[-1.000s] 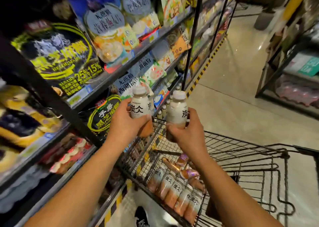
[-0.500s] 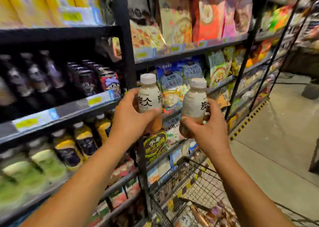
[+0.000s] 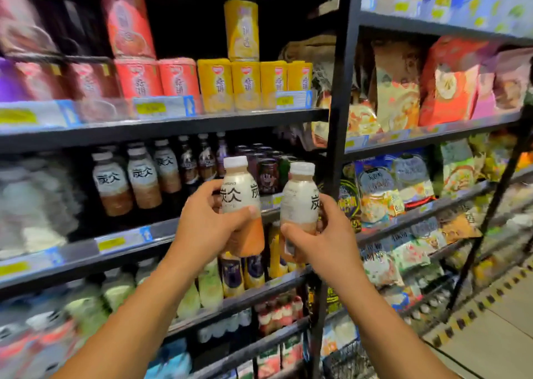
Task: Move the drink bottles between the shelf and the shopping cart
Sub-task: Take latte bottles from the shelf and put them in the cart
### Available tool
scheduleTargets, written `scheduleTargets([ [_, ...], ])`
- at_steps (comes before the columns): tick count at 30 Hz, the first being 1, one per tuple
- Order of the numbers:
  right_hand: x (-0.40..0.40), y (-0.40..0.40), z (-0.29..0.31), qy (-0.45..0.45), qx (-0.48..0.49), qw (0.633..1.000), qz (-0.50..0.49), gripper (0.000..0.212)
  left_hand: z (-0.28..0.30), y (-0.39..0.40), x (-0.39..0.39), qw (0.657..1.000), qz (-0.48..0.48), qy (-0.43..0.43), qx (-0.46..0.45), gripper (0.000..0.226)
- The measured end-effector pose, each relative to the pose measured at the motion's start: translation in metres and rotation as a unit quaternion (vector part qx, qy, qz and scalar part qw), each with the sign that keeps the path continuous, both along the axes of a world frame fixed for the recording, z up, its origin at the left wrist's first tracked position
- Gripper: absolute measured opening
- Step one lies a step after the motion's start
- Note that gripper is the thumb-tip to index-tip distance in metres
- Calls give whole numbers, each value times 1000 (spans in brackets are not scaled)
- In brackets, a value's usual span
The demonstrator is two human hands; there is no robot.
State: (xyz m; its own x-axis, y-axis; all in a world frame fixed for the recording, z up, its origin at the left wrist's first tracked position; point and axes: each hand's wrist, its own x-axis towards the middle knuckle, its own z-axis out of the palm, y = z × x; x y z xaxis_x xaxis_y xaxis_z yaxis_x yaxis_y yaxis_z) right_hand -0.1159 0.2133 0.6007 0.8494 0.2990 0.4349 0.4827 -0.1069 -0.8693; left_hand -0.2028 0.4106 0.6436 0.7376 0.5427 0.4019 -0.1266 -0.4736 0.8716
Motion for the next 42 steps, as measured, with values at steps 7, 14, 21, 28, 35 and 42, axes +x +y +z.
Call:
scheduleTargets([
  [7,-18,78,0,44,-38,997,56,42,7,71,-50,996,77,29,-26,48],
  [14,-12,140,27,123,-54,982,130,22,21,121,-71,985,101,60,-127,35],
  [21,28,202,49,222,-45,956,184,39,37,159,-57,963,143,49,-224,34],
  [28,62,247,64,250,-37,947,198,56,47,177,-23,955,198,15,-220,27],
  [35,82,269,45,153,-101,970,160,27,24,185,-5,968,239,53,-51,17],
  [42,86,275,35,71,-196,967,147,39,9,188,-4,963,247,105,16,37],
])
